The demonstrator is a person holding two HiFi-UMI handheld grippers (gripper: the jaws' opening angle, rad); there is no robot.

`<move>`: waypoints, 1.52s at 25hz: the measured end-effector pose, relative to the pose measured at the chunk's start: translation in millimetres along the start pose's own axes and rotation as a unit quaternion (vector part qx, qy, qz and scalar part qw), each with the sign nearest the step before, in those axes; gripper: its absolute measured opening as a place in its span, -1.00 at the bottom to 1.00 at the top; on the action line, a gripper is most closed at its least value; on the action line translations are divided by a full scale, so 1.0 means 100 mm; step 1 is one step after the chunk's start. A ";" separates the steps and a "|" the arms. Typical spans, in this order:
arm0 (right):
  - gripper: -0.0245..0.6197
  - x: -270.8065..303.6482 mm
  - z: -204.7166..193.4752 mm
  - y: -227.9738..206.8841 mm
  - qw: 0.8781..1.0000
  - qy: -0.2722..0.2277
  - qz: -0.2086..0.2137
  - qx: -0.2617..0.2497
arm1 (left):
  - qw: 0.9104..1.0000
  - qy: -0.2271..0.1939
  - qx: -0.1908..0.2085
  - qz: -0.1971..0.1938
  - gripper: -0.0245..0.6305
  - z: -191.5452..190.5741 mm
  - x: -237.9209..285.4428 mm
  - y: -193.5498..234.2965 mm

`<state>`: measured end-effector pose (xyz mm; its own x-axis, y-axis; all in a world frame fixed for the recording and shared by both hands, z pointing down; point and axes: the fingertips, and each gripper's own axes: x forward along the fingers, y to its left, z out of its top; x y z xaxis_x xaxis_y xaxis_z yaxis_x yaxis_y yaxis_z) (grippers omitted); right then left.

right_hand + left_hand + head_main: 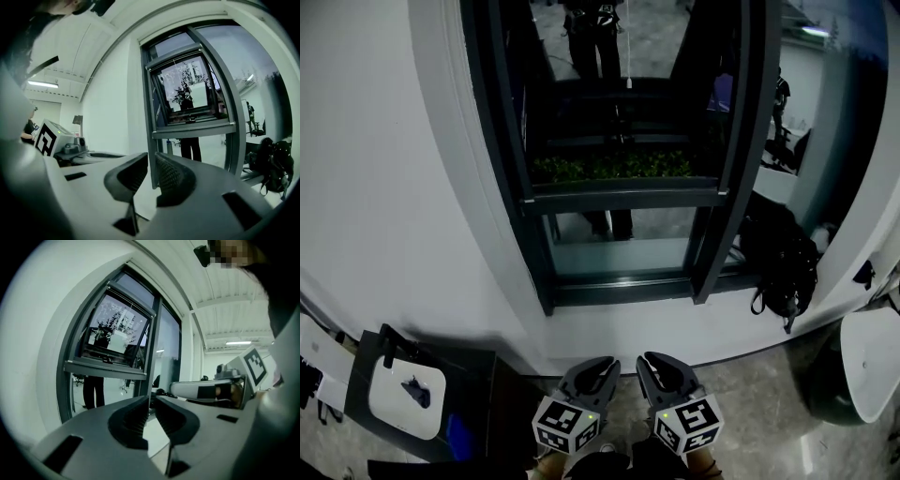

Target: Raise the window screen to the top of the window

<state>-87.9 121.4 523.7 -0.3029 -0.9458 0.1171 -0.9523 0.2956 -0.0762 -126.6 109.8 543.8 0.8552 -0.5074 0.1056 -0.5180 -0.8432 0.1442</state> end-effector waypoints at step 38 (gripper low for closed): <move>-0.76 -2.30 -0.66 0.38 0.999 0.006 0.045 0.020 | 0.998 0.023 -0.021 0.059 -0.82 -0.77 -0.89 -2.23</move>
<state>-57.1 358.8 559.4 -0.3874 -0.9141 0.1197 -0.9193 0.3731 -0.1255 -88.2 356.5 578.0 0.7874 -0.5926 0.1697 -0.6157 -0.7695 0.1696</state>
